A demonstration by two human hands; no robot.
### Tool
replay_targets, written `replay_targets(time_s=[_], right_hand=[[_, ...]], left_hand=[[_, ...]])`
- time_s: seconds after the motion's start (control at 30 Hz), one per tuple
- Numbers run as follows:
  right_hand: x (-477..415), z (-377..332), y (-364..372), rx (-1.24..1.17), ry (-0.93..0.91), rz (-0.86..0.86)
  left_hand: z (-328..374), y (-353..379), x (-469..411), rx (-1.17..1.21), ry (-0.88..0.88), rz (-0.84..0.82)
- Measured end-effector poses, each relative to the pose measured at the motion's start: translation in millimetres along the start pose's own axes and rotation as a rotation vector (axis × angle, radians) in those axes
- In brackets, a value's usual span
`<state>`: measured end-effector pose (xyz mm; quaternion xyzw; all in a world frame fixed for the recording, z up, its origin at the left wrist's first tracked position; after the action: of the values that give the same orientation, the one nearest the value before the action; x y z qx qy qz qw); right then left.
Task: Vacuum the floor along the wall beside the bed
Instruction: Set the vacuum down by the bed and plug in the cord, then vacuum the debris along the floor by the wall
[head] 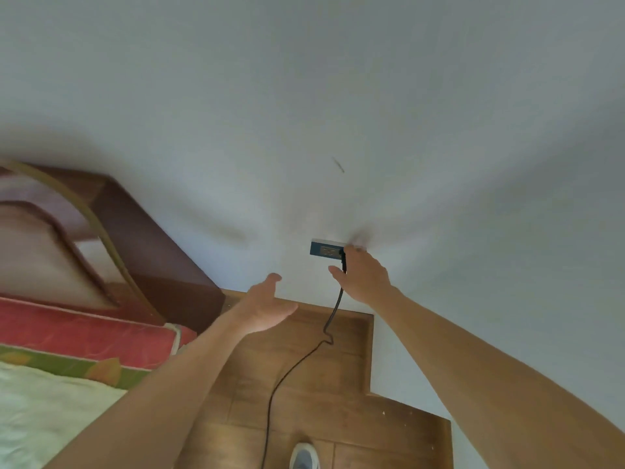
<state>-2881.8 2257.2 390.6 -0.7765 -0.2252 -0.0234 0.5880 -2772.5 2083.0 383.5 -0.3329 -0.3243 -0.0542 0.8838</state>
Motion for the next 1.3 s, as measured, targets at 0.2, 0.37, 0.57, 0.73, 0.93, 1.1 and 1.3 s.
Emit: replay_targets(time_s=[0.2, 0.37, 0.57, 0.73, 0.93, 1.1, 1.3], right_hand=[[16.7, -46.7, -60.9, 0.155, -0.106, -0.06], [41.2, -89.7, -118.7, 0.196, -0.147, 0.002], [92.6, -151.5, -183.3, 0.209, -0.221, 0.084], [139.5, -224.3, -228.3, 0.207, -0.302, 0.135], [186.7, -325.1, -240.9, 0.224, -0.441, 0.171], [217.2, -407.6, -244.9, 0.233, -0.58, 0.213], [238.3, -516.7, -237.6, 0.244, -0.785, 0.198]], left_hand=[[20.0, -85.9, 39.4, -0.332, 0.059, 0.143], [29.4, -147.3, 84.4, -0.56, 0.109, 0.281], [29.4, -211.8, 157.2, -0.641, 0.14, 0.39], [9.4, -274.5, 229.6, -0.649, 0.138, 0.495], [-48.1, -340.9, 321.2, -0.637, 0.082, 0.625], [-105.6, -380.5, 396.4, -0.643, -0.026, 0.72], [-183.7, -421.5, 479.1, -0.626, -0.211, 0.814]])
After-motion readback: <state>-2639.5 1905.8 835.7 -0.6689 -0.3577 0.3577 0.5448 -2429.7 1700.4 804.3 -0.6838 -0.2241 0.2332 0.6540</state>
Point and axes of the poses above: each hand's wrist, its own x-axis away from the middle knuckle, its own y-axis out of the palm, z = x × y, the point moved 5 cm from there along -x, towards the middle knuckle, and after that the axes turned 4 degrees about z, right-handed, at the moved point
